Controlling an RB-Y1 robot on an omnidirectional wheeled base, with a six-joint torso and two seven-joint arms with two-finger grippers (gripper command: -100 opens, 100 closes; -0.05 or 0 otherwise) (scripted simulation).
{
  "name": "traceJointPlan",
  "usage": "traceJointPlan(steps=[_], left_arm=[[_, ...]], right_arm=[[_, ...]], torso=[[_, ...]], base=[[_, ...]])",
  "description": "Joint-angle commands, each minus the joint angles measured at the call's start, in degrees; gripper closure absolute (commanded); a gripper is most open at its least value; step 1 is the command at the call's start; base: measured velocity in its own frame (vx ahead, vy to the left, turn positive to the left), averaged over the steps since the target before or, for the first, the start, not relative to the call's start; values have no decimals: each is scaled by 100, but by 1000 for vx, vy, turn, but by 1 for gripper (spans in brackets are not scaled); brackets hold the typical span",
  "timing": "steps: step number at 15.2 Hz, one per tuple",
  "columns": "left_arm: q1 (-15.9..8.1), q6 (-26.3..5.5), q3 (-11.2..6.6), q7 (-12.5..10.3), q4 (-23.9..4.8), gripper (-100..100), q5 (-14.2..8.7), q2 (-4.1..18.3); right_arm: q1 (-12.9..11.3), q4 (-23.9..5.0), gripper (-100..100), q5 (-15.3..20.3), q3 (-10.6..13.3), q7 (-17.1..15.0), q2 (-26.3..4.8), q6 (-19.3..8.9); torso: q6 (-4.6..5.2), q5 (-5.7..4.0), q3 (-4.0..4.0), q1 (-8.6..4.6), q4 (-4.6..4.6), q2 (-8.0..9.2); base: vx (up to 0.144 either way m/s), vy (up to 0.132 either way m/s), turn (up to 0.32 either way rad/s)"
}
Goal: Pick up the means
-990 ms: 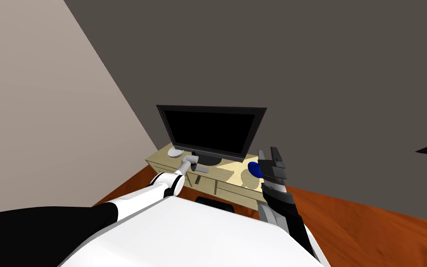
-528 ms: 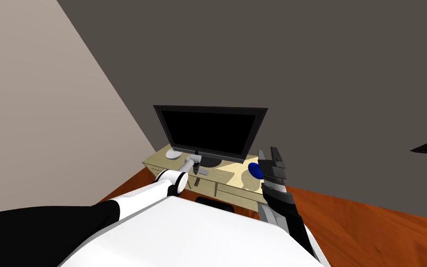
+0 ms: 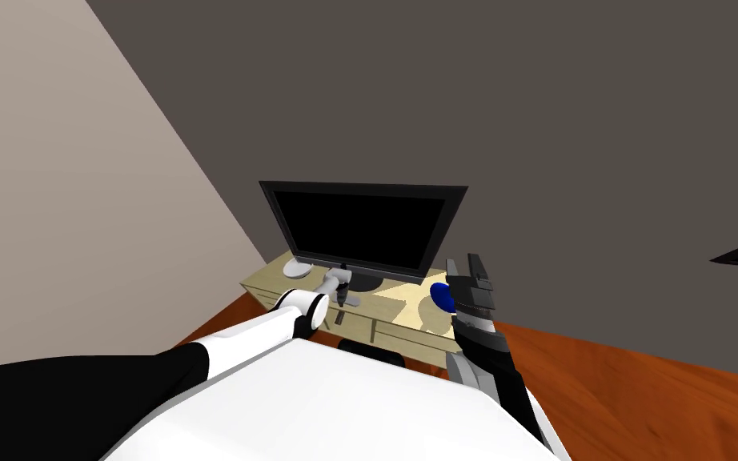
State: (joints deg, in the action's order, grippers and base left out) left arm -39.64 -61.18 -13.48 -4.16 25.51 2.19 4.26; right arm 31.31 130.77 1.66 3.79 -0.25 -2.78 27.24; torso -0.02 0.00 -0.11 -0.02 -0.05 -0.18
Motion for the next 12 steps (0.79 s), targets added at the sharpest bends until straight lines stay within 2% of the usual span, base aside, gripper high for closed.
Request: traceJointPlan(steps=[1,3,4,5,9,10,12], left_arm=[[37,170,18,0,-111,-100,-12,3],[111,296,40,2,-155,-100,-19,-4],[81,213,34,-10,-118,-100,-8,-13],[95,238,37,-11,-117,100,-8,-15],[91,237,40,-4,-117,100,-6,-17],[-38,45,-5,-2,-68,100,-4,9],[-113,-81,-27,-5,-24,100,3,16]], right_arm=[[0,0,0,0,0,0,0,0],[0,0,0,0,0,0,0,0],[-1,0,0,0,0,0,0,0],[-1,0,0,0,0,0,0,0],[-1,0,0,0,0,0,0,0],[-1,0,0,0,0,0,0,0],[-1,0,0,0,0,0,0,0]], torso=[[0,0,0,0,0,0],[1,0,5,2,2,10],[0,0,7,2,2,13],[0,0,8,2,3,14],[-2,1,8,1,3,15],[-1,1,8,1,3,14],[-3,-1,11,-3,8,16]], base=[[13,3,-15],[3,7,-19],[0,0,0],[0,0,0],[0,0,0],[-8,-5,30],[-16,-6,23]])
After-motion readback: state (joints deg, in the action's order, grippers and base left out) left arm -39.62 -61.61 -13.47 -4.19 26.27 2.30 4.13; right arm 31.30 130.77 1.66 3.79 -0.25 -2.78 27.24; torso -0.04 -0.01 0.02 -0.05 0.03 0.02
